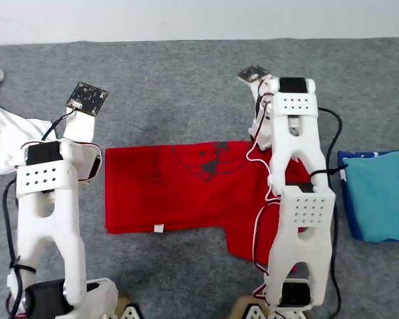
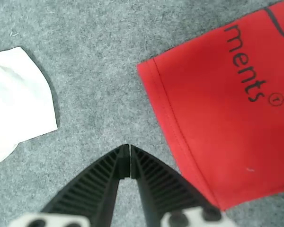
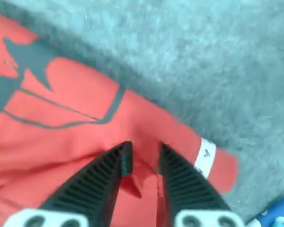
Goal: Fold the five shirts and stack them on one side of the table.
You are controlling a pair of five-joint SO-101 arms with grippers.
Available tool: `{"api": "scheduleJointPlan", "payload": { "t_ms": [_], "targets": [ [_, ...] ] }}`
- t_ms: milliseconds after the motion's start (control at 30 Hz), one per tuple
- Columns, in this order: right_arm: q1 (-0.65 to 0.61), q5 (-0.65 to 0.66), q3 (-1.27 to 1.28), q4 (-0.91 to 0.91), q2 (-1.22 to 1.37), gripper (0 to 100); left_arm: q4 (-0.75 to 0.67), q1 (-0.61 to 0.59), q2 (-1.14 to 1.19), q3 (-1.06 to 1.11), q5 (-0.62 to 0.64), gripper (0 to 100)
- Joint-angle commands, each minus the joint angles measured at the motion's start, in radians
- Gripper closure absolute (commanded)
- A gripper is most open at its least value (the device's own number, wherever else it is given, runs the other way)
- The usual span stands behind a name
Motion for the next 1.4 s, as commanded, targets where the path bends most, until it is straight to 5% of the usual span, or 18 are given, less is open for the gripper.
{"api": "scheduleJointPlan", "payload": {
  "t_ms": [0,200,467,800,1367],
  "targets": [
    [-0.031,-0.026,-0.137,0.088,-0.015,84.8,-0.014,0.005,-0.038,-0.002,-0.003,99],
    [-0.035,-0.025,-0.141,0.134,-0.087,84.8,-0.008,0.008,-0.038,0.007,-0.003,99],
    [-0.033,-0.025,0.258,0.134,-0.354,85.3,0.014,0.002,-0.041,0.002,-0.003,99],
    [0.004,-0.002,0.632,0.102,-0.447,98.0,0.014,0.002,-0.048,0.005,-0.002,99],
    [-0.236,-0.012,0.431,-0.064,-0.323,98.0,0.057,0.002,-0.040,0.007,-0.002,99]
  ]
}}
